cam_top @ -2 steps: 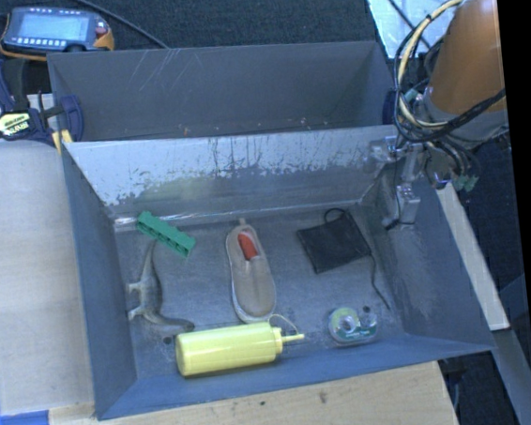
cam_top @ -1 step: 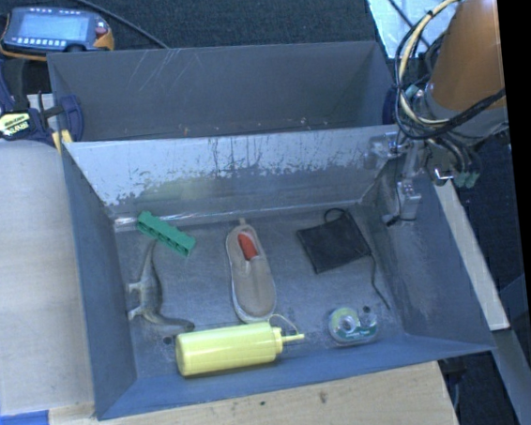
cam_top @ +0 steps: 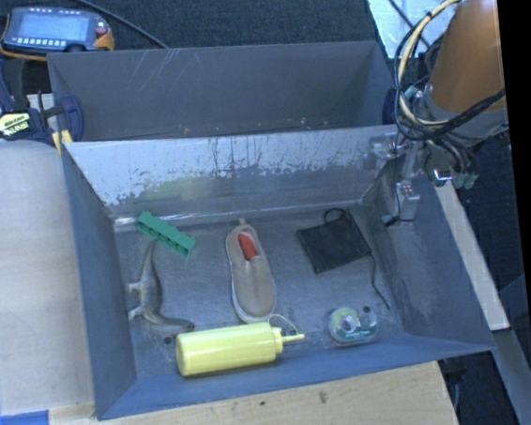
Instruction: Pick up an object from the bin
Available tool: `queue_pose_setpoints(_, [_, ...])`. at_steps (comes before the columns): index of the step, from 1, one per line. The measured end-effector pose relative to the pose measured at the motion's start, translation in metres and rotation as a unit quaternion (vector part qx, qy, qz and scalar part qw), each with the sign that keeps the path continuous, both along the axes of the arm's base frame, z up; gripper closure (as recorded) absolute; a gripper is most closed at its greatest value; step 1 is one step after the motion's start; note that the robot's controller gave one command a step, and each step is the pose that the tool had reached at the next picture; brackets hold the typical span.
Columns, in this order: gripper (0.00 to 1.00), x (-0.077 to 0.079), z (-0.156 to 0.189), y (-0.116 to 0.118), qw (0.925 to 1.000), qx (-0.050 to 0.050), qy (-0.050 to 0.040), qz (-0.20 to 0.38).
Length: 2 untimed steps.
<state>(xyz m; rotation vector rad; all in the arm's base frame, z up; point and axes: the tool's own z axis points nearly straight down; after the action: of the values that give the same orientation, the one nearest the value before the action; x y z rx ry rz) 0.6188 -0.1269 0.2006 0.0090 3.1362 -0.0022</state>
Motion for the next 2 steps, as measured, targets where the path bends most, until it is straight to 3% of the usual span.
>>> queue_pose_setpoints(1, [0.0,-0.022,-0.032,-0.006,0.9997,0.002,0.0017,-0.025])
queue_pose_setpoints(2, [0.0,-0.015,-0.069,0.032,0.999,-0.001,0.0006,0.045])
